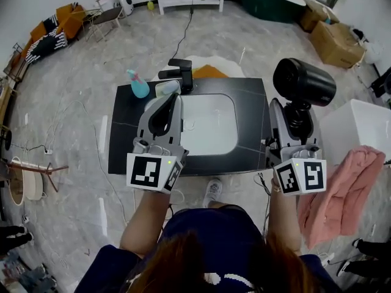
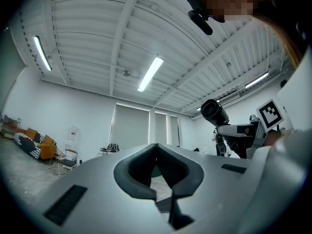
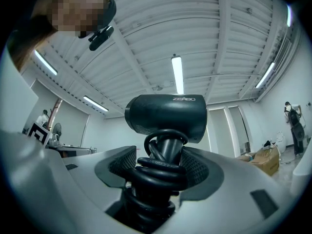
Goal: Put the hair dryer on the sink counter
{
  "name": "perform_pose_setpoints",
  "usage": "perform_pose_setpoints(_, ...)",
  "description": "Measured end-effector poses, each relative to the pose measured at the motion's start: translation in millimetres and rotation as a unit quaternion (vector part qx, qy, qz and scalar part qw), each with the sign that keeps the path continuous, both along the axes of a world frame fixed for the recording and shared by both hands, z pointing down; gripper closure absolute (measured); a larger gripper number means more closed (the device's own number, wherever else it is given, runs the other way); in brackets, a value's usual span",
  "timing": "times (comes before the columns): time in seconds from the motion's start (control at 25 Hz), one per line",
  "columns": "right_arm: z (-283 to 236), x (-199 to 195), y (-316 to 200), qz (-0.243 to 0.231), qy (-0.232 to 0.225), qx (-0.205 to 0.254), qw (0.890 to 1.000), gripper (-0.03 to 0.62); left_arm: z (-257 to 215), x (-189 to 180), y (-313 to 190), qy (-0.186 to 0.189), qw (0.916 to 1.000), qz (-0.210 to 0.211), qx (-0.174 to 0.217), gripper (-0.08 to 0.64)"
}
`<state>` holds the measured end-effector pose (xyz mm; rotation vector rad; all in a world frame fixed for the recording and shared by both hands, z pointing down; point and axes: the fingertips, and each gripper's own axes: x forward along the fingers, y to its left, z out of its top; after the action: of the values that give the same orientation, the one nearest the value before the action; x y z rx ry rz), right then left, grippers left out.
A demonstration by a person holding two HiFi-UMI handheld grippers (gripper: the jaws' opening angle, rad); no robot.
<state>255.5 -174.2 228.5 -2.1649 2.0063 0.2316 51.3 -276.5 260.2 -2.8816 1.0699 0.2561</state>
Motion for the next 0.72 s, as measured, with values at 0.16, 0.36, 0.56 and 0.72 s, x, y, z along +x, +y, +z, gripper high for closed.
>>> perform_pose_setpoints(0.16,6.3,32.3,-38.3,-0.013,-0.001,-0.011,1.0,0.296,7.5,30.1,-29.5,-0.003,0.9999,-0.011,-0.009,0.541)
perform_pose_setpoints(0.36,31.9,60.4,-84.4,-0.014,-0.015,-0.038,0.999,0.296,20.1,59.2,-70.1,-0.008,0.9998,-0.007,-0.02,0.541)
perform_pose_setpoints(0.56,98.8,71.4,-129.5,-0.001,-0.034,-0.109,0.993,0.296,50.0,83.2,-108.6,-0.008,0.999,0.022,-0.037,0.541)
perform_pose_setpoints(0.72,153.4,79.7,-151.8,0.009,-0.06,-0.17,0.984,0.296,72.1,95.6,-136.1,-0.02,0.9977,0.032,-0.056,0.541)
